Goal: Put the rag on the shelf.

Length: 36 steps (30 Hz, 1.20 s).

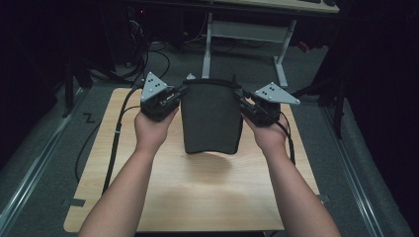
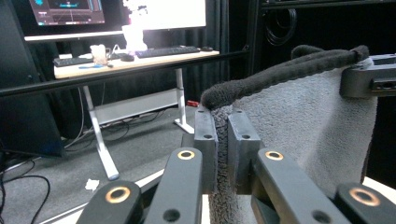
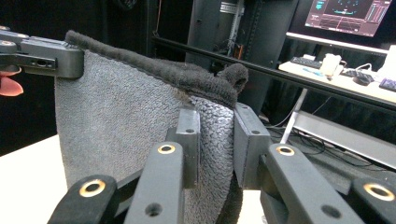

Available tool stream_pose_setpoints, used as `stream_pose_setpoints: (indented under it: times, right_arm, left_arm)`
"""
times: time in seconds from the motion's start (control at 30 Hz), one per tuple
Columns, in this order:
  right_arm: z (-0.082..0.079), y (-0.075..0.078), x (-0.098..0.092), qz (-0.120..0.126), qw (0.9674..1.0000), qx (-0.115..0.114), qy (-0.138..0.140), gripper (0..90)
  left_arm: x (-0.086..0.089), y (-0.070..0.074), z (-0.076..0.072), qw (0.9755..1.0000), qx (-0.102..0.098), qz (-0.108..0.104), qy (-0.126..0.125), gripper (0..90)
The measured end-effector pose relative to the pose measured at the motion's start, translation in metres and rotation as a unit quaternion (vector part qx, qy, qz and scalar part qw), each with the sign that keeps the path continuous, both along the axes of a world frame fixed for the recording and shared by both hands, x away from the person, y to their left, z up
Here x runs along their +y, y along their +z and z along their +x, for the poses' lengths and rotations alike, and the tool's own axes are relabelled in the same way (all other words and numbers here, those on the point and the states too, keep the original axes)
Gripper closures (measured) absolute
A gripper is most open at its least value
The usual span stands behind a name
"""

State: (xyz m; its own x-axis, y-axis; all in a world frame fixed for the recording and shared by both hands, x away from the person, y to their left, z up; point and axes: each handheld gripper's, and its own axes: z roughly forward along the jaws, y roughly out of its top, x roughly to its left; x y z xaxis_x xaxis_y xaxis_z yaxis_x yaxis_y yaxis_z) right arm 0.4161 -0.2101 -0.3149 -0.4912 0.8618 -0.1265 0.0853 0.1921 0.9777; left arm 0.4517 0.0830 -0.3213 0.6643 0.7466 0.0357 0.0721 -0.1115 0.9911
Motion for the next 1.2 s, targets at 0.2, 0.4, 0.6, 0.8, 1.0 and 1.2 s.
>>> stream_pose_setpoints:
  times: [0.2,0.4,0.6,0.8,1.0,1.2]
  right_arm:
    - [0.023,0.001,0.002,-0.011,0.9999,0.002,-0.002,75.3]
    - [0.052,-0.012,-0.005,-0.006,0.9997,0.022,0.006,75.2]
    - [0.078,-0.030,-0.013,-0.023,0.9983,0.051,0.015,75.1]
    - [0.088,-0.056,-0.017,-0.045,0.9956,0.079,0.025,75.1]
    - [0.094,-0.077,-0.024,-0.030,0.9928,0.111,0.035,74.8]
    - [0.097,-0.087,-0.026,-0.014,0.9905,0.130,0.042,74.7]
  left_arm:
    - [-0.004,0.000,0.022,0.9995,0.004,0.024,0.021,83.1]
    - [-0.010,-0.004,0.045,0.9984,0.011,0.049,0.025,82.5]
    - [-0.012,-0.029,0.075,0.9957,0.075,0.050,0.019,82.5]
    - [-0.013,-0.063,0.088,0.9906,0.127,0.051,0.004,83.1]
    - [-0.011,-0.088,0.090,0.9845,0.173,0.031,-0.006,84.4]
    - [-0.009,-0.099,0.088,0.9815,0.189,0.024,-0.012,84.6]
